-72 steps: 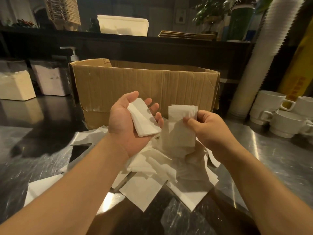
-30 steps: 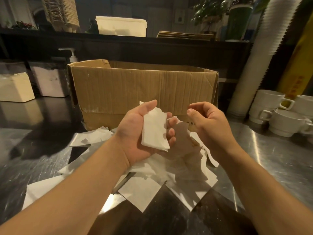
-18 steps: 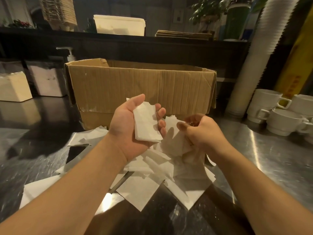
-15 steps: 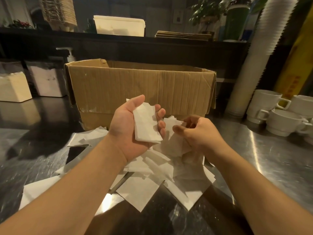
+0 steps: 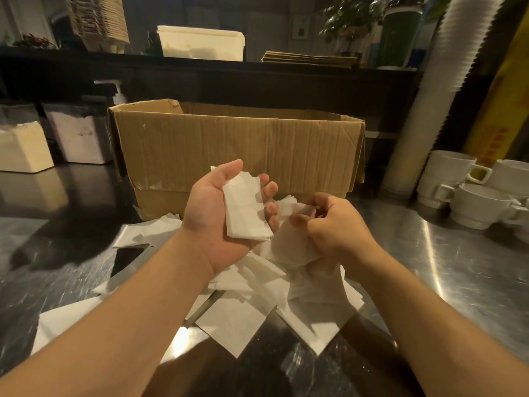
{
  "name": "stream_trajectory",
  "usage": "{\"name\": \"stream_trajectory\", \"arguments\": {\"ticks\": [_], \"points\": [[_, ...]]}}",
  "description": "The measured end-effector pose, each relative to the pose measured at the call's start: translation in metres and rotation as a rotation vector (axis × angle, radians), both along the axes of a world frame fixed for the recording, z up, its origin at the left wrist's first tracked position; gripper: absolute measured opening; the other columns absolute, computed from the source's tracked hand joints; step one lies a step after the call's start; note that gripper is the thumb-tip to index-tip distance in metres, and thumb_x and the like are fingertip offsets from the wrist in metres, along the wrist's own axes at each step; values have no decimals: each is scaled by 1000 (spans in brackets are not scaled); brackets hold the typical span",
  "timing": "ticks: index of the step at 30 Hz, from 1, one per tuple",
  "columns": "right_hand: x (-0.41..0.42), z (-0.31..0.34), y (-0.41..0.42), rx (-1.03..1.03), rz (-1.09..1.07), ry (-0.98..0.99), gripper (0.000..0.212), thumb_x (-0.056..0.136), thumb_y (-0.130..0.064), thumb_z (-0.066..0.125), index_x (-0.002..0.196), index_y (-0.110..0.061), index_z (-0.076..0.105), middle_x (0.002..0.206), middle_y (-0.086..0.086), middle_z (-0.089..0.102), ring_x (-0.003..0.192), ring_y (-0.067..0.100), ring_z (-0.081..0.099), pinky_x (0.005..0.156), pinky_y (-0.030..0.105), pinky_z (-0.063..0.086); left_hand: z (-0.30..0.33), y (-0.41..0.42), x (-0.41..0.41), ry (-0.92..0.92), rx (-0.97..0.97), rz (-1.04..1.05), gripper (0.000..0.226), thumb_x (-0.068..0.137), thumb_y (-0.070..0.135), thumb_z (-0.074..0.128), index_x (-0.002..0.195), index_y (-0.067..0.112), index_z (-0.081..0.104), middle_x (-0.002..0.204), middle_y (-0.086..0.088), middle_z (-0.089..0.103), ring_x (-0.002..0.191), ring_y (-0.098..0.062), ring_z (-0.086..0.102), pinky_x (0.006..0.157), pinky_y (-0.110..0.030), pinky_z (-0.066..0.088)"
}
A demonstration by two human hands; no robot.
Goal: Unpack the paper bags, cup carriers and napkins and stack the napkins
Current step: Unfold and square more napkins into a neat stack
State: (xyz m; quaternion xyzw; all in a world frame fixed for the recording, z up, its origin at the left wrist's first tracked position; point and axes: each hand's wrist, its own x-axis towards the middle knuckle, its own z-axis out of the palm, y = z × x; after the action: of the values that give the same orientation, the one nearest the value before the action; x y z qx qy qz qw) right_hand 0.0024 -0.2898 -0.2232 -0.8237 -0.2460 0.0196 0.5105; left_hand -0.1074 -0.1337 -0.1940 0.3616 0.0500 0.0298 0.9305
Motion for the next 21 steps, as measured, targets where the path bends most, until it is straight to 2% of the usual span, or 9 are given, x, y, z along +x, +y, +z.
{"name": "stream_trajectory", "arguments": {"ticks": [2,5,8,9,11,13,16,18,21], "points": [[3,2,-4,112,-27,35,32,93,-25,73,122,-16,64,113,-1,67,100,18,66,80,33,62,-1,1,0,-6,-12,3,43,90,44,57,116,10,62,102,-10,63,78,-25,55,76,-36,45],[4,14,-11,323,1,228,19,95,-19,69,113,-13,66,106,7,70,84,18,65,67,25,55,-3,2,1,-22,-37,-8,45,91,46,56,119,12,62,102,-9,62,78,-23,56,77,-36,45],[6,20,-17,324,-20,347,5,98,-16,65,102,-14,67,101,13,68,86,27,63,82,40,59,-3,3,1,-32,-55,-9,46,88,45,58,120,12,61,103,-8,61,77,-23,55,76,-35,44],[8,18,-17,259,-44,314,5,99,-16,63,100,-16,68,101,11,68,90,27,64,81,41,59,-3,3,1,-33,-55,-7,46,88,45,58,120,12,60,103,-8,61,77,-23,55,77,-35,44],[9,13,-13,114,-99,181,10,101,-18,61,107,-18,69,104,4,68,93,21,62,75,34,53,-3,3,2,-30,-45,5,45,89,44,58,120,11,60,102,-9,61,77,-24,55,78,-36,43],[8,10,-10,26,-114,91,13,101,-19,62,113,-21,67,105,-3,65,96,17,60,76,30,52,-3,3,2,-21,-36,11,45,90,45,57,120,12,61,102,-9,62,77,-24,56,79,-37,44],[7,9,-9,-56,-102,37,10,100,-16,63,102,-26,64,101,-5,64,96,19,61,77,30,56,-3,4,2,-15,-27,20,45,90,45,57,119,12,62,101,-9,63,76,-24,56,79,-37,45],[6,10,-10,-55,-95,22,12,100,-14,61,96,-25,63,99,-2,64,94,20,61,76,32,57,-3,3,2,-12,-26,28,45,89,44,58,119,11,62,101,-9,64,76,-24,57,78,-37,45],[6,13,-12,156,-81,56,7,100,-15,59,101,-19,64,102,4,67,95,21,63,71,30,54,-4,4,3,-16,-31,17,47,86,44,60,120,12,62,101,-9,64,76,-23,57,77,-37,45]]}}
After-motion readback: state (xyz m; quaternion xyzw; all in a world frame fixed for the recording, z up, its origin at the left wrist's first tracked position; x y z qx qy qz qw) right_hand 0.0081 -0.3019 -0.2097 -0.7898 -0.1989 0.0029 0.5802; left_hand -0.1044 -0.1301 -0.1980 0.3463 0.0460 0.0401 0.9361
